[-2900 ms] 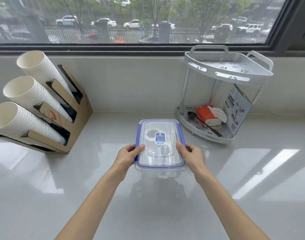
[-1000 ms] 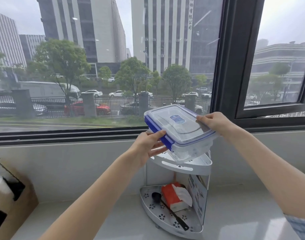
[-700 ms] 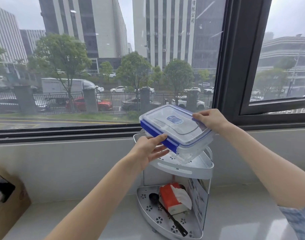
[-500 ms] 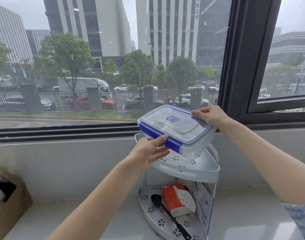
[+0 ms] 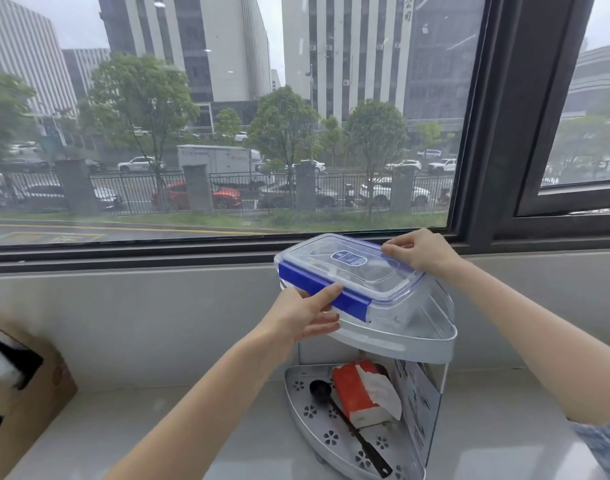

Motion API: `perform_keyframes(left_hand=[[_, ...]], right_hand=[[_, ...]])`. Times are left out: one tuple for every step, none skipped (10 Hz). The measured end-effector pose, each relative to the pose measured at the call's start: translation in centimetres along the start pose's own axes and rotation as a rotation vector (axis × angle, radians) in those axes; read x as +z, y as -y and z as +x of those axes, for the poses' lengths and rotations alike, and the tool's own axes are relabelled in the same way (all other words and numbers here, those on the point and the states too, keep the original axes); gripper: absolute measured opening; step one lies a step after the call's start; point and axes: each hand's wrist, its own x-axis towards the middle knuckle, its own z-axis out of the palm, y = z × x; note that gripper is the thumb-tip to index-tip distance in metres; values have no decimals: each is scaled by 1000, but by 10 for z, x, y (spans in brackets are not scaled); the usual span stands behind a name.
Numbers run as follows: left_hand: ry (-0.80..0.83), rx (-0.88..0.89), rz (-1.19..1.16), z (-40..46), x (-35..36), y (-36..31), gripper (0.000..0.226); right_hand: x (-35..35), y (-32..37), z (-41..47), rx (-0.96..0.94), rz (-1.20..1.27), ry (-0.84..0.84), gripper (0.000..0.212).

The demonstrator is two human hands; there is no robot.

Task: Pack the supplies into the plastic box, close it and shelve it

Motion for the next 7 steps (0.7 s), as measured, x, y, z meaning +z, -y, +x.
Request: perform_keyframes(left_hand=[[16,-8,37,1,-4,-4,18],[22,-19,29,2,-5,-3,18],[17,-20,18,2,-5,-1,20],[26,-21,26,0,-5,-2,18],[49,-34,129,-6,-7,-5,15],[51,-15,215,-11,-12,-11,15],[1,47,294,-22,-24,-19,16]], right_hand=[[3,-2,-1,34,54,-13,33],[2,-3,-1,38,53,1,33],[4,3,-1,31,-59,6,31],[7,6,-2,26,-167,23,31],[7,12,-5,22,-256,63,36],[2,20,-12,17,-286,80,43],[-4,39,-25,-3,-326,98,50]])
